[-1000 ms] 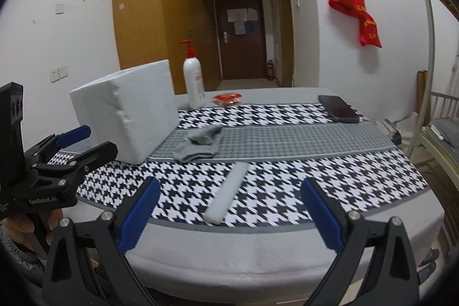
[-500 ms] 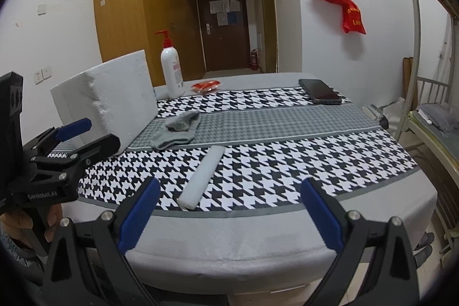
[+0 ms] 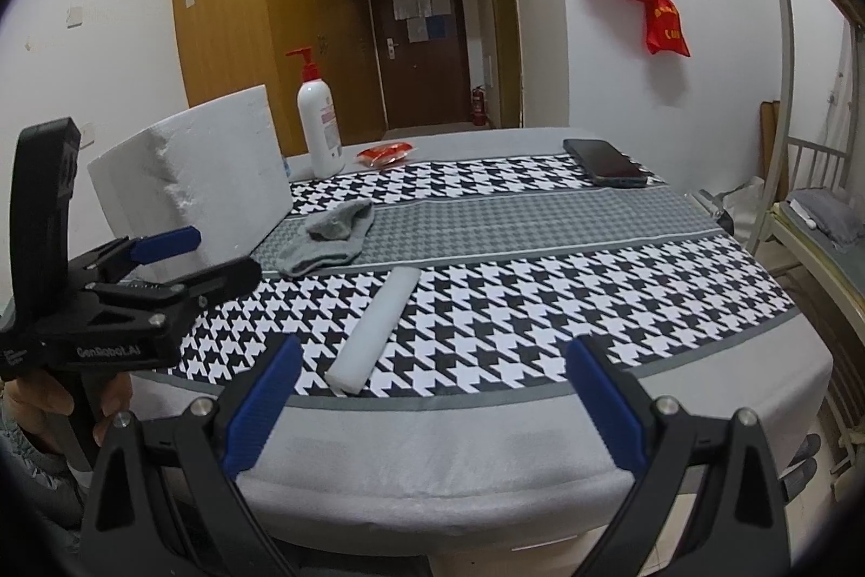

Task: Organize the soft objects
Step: 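Withdraw the left tool from the box toward the grey sock, then lower the left gripper onto the grey sock and close it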

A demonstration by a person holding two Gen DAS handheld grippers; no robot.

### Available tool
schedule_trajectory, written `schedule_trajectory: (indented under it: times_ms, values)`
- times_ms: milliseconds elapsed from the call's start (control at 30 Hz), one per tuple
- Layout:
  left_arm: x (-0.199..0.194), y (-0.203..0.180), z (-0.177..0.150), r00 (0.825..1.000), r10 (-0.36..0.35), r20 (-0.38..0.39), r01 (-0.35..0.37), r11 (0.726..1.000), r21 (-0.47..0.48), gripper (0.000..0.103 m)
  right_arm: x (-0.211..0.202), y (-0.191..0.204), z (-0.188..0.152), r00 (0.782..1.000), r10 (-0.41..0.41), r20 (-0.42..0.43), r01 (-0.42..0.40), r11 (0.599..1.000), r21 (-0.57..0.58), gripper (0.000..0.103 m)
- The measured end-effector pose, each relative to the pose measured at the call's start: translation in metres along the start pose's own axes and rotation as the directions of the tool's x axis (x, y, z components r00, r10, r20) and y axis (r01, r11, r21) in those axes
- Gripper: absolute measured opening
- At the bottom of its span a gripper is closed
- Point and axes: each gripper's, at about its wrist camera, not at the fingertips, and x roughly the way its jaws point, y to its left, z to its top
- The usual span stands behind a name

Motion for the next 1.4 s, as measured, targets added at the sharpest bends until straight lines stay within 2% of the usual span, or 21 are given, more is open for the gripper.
schedule_trajectory:
  times_ms: [1033,1233,1400]
  values:
    - [0.048,0.027,0.029,0.996,0.055,-0.068,-0.053,0.998,0.023,0.100,0.027,-0.014,0.006,0.999,0.029,-0.031,-0.028,0.999,0.021,0.100]
    - [0.061,0.023,0.032,0.993,0.036,-0.109,-0.030,0.998,0.060,0.096,0.036,-0.014,0.010,0.998,0.040,-0.039,-0.039,0.999,0.022,0.100]
    - [0.074,0.020,0.035,0.989,0.022,-0.149,-0.011,0.997,0.072,0.089,0.043,-0.013,0.011,0.997,0.047,-0.056,-0.046,0.999,0.017,0.100]
